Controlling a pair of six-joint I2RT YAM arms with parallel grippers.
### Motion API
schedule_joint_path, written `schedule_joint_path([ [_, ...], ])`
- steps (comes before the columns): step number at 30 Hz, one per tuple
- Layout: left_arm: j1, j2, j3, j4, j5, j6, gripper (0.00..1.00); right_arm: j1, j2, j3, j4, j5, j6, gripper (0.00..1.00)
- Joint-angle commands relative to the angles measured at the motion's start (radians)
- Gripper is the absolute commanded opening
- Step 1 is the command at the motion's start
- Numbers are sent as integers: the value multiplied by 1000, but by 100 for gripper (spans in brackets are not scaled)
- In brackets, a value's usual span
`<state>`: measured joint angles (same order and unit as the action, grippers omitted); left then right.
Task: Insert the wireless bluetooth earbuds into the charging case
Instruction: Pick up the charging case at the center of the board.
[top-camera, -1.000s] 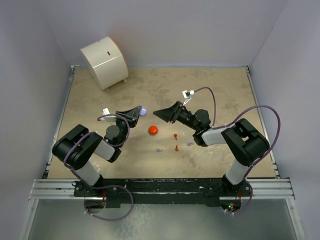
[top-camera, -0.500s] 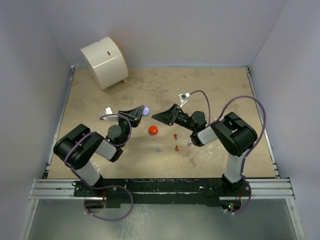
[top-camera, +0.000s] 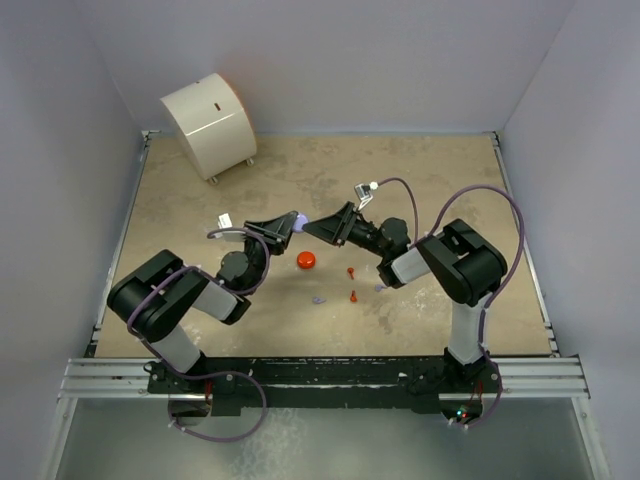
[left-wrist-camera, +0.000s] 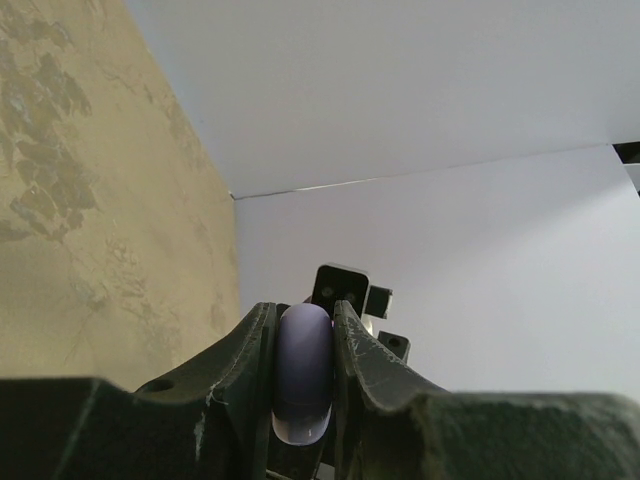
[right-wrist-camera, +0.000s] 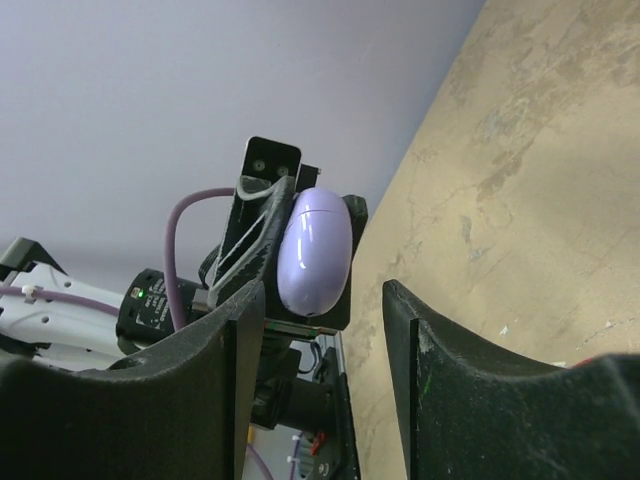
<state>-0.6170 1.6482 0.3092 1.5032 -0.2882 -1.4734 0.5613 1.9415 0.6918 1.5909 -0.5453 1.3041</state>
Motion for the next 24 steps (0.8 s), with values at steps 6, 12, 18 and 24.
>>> schedule_joint_path([
  [6,-40,-4,51,216,-23,27,0,-15,10,36,185,-14,36,45],
  [12,-52,13,61,216,-30,30,0,-17,18,33,210,-23,53,32],
  [18,-58,28,73,216,-28,36,0,-18,31,27,250,-28,75,22],
  [24,-58,31,75,216,-18,34,8,-28,35,18,275,-34,80,13],
])
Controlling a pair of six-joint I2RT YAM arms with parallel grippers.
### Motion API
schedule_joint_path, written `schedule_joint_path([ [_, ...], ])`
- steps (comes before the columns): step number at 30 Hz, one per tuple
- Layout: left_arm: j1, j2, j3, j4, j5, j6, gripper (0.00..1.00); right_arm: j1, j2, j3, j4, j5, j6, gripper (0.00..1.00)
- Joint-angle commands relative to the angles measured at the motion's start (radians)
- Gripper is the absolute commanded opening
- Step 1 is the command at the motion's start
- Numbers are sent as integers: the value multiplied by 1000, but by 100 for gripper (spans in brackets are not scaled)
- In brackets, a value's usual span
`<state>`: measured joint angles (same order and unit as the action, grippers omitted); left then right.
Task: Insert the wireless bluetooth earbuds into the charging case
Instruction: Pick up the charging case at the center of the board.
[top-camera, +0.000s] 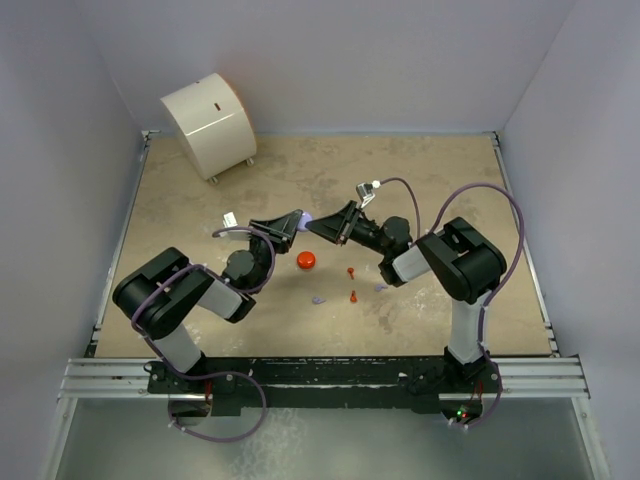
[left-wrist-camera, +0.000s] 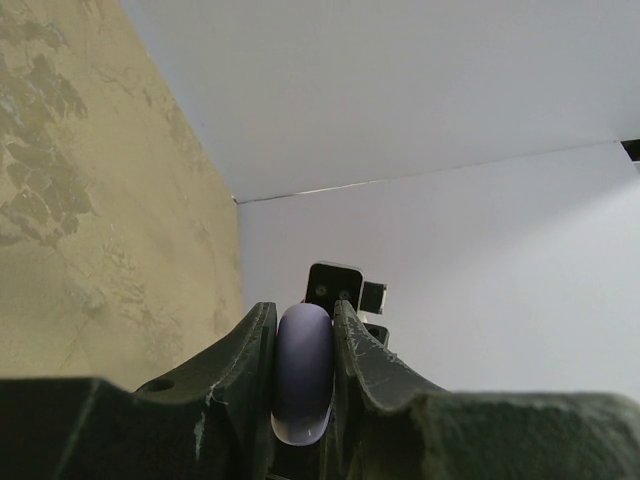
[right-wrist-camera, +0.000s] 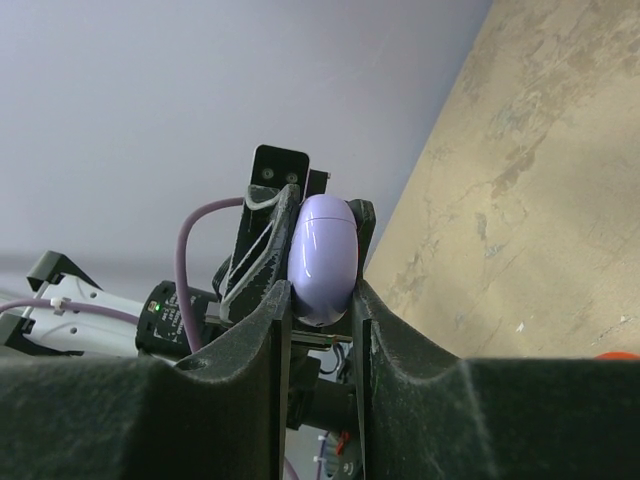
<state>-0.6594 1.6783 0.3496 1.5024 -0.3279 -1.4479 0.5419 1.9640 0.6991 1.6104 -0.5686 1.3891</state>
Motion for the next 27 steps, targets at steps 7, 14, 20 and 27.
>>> schedule_joint_path([
  [7,-15,1,37,213,66,4,41,-47,2,-6,263,-52,-14,4],
  [14,-8,1,71,159,123,15,51,-61,-5,-16,258,-85,-33,2],
  [20,12,0,86,133,162,16,50,-71,-5,-23,266,-117,-38,1],
  [27,17,14,95,130,176,24,46,-77,2,-26,278,-137,-39,0],
])
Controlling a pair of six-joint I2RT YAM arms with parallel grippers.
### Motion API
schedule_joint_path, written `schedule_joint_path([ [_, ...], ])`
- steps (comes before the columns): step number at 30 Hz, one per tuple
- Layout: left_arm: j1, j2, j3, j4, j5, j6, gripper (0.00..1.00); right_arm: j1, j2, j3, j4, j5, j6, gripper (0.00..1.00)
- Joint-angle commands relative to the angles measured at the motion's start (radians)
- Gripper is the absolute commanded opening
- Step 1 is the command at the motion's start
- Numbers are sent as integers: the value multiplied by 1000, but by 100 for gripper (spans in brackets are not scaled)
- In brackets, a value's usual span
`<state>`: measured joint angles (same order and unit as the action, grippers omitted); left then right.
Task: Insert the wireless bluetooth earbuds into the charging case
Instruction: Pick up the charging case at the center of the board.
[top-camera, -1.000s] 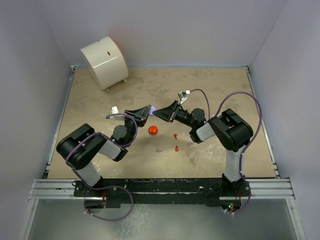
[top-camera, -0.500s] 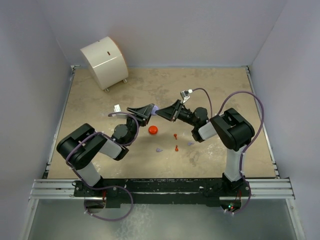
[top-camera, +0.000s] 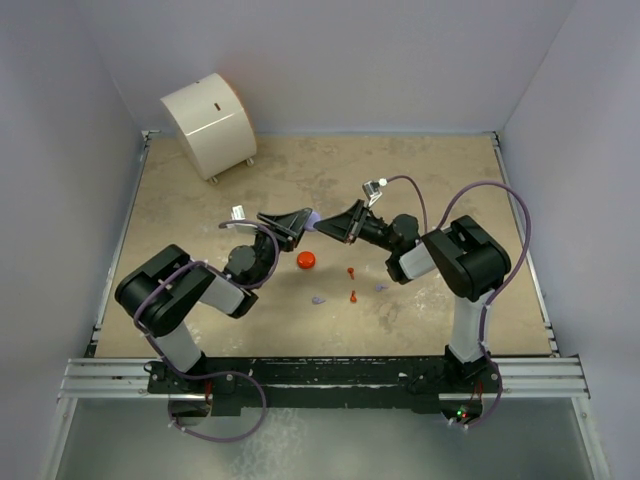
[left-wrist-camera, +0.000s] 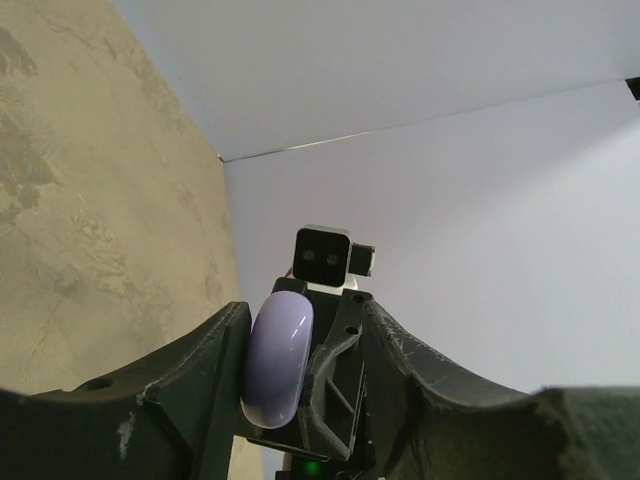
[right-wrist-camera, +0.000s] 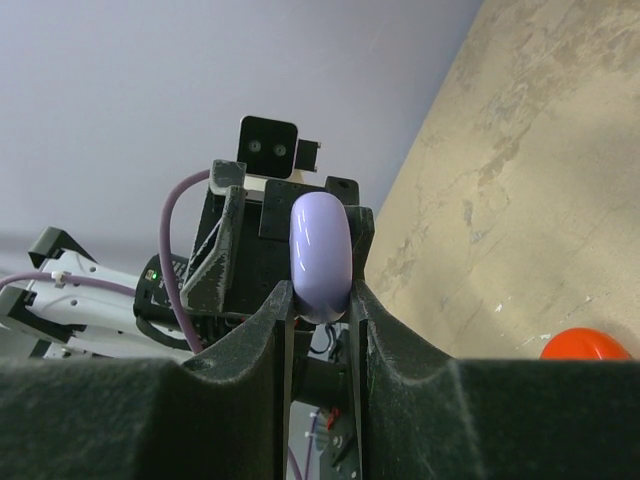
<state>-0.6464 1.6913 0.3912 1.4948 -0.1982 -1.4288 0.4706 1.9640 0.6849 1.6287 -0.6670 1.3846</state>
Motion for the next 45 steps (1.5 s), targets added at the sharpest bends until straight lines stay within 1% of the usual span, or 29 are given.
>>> schedule_joint_path([
  [1,6,5,56,137,51,5,46,-6,3,-11,263,-42,-35,0],
  [5,13,17,59,137,68,6,46,-10,1,-17,275,-50,-32,0],
  [17,47,39,58,102,135,12,53,-24,-12,-21,268,-65,-40,0],
  [25,68,38,55,61,172,25,57,-32,-19,-19,266,-80,-48,0],
  [29,76,38,55,37,191,31,57,-36,-22,-19,266,-87,-51,0],
  [34,83,40,52,17,206,37,56,-38,-23,-13,255,-102,-57,0],
  [45,84,32,57,-18,225,68,45,-41,-7,8,229,-138,-66,0],
])
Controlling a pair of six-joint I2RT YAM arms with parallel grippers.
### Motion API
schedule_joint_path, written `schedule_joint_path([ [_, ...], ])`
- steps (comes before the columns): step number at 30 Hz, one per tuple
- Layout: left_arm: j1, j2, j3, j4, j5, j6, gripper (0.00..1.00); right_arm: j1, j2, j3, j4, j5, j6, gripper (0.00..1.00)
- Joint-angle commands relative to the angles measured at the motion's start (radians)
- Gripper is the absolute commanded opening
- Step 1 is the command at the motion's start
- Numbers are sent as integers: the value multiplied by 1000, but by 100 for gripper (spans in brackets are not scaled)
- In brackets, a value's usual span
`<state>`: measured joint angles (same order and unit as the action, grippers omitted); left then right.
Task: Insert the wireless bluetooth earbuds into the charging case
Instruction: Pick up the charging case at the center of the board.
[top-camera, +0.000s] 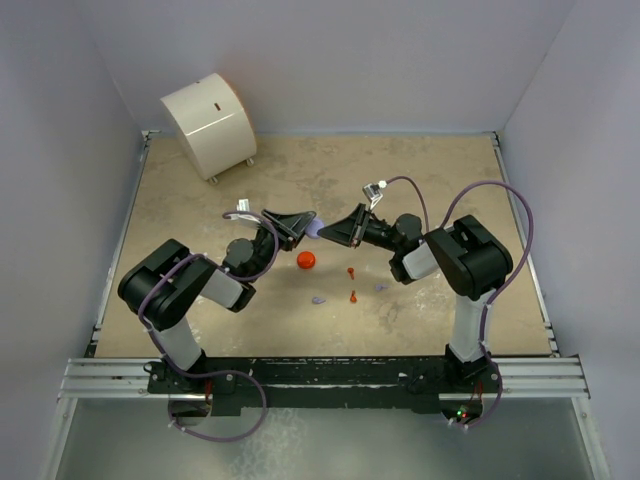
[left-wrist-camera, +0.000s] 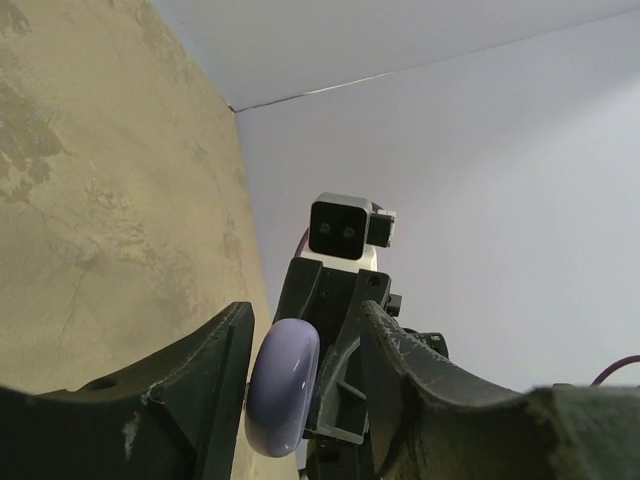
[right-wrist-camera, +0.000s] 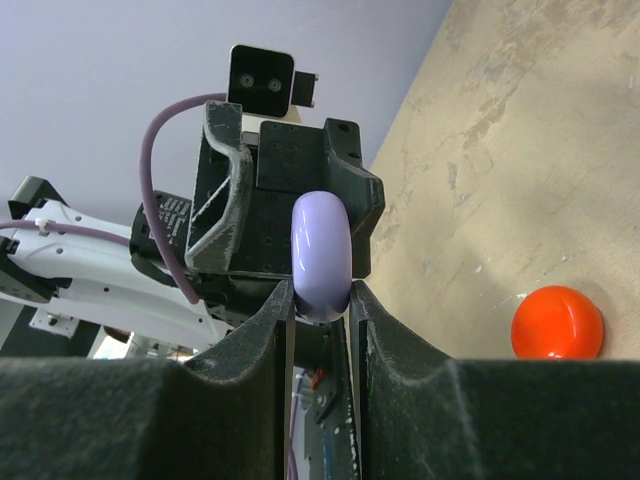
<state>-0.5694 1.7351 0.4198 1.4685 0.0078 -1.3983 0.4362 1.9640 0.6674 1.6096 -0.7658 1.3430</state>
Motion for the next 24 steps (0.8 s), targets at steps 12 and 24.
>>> schedule_joint_path([
  [12,6,-53,23,-54,13,78,34,-6,0,34,235,-48,-26,0],
  [24,6,-56,22,-53,9,79,6,-11,5,39,235,-53,-24,4],
])
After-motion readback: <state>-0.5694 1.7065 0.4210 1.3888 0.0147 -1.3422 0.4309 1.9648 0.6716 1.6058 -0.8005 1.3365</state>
